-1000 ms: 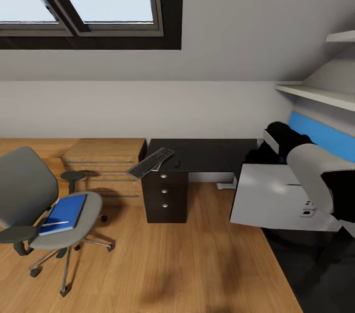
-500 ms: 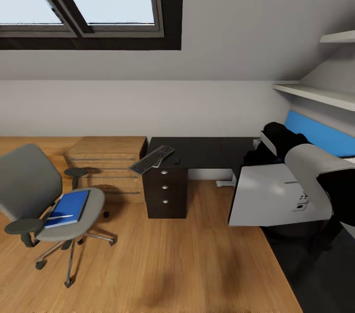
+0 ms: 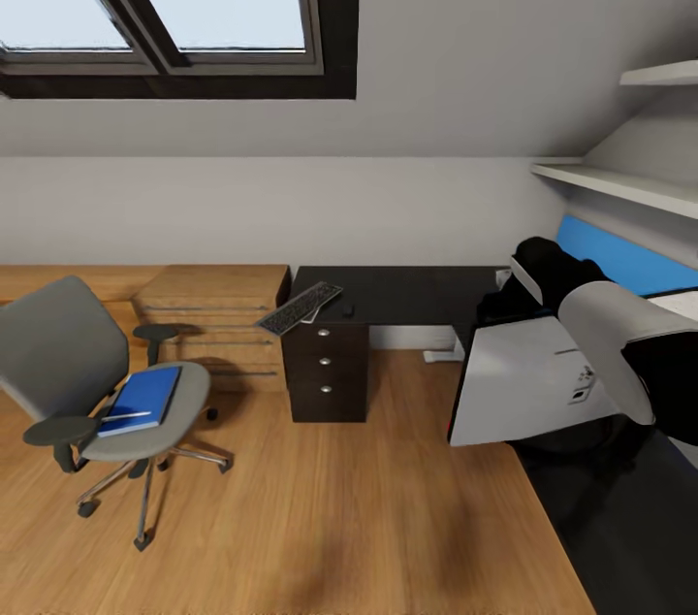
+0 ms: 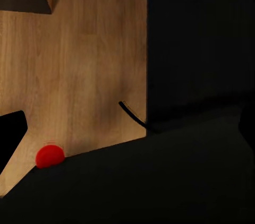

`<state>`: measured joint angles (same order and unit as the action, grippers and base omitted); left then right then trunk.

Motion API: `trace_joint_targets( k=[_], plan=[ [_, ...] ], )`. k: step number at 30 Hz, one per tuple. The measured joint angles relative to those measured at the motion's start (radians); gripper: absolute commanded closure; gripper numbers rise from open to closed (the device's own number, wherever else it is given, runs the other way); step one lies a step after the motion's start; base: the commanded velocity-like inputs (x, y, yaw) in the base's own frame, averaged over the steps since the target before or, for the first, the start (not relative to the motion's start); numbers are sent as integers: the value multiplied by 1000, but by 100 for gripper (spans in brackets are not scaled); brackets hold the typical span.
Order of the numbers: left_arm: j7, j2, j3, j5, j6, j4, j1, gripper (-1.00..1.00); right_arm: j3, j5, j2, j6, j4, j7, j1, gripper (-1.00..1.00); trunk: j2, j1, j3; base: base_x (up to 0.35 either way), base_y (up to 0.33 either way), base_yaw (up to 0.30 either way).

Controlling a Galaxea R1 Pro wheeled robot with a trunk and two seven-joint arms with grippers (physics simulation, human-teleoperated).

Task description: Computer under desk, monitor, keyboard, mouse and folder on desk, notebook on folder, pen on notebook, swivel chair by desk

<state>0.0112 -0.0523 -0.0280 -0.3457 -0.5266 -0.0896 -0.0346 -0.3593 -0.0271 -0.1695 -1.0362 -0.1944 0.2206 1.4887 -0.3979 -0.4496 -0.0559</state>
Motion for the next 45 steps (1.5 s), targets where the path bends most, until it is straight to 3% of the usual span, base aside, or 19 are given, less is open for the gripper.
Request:
trace_joint_targets(
  k=[34,45],
  plan=[
    [0,0,0,0,2,0,0,-100,-22,4,-1,0,-68,1,0,-100,0,0,0,-147,0,0],
    [0,2,1,0,2,0,0,-100,-9,17,-10,1,-346,-4,-2,-100,0,0,0,-2,0,0]
  ],
)
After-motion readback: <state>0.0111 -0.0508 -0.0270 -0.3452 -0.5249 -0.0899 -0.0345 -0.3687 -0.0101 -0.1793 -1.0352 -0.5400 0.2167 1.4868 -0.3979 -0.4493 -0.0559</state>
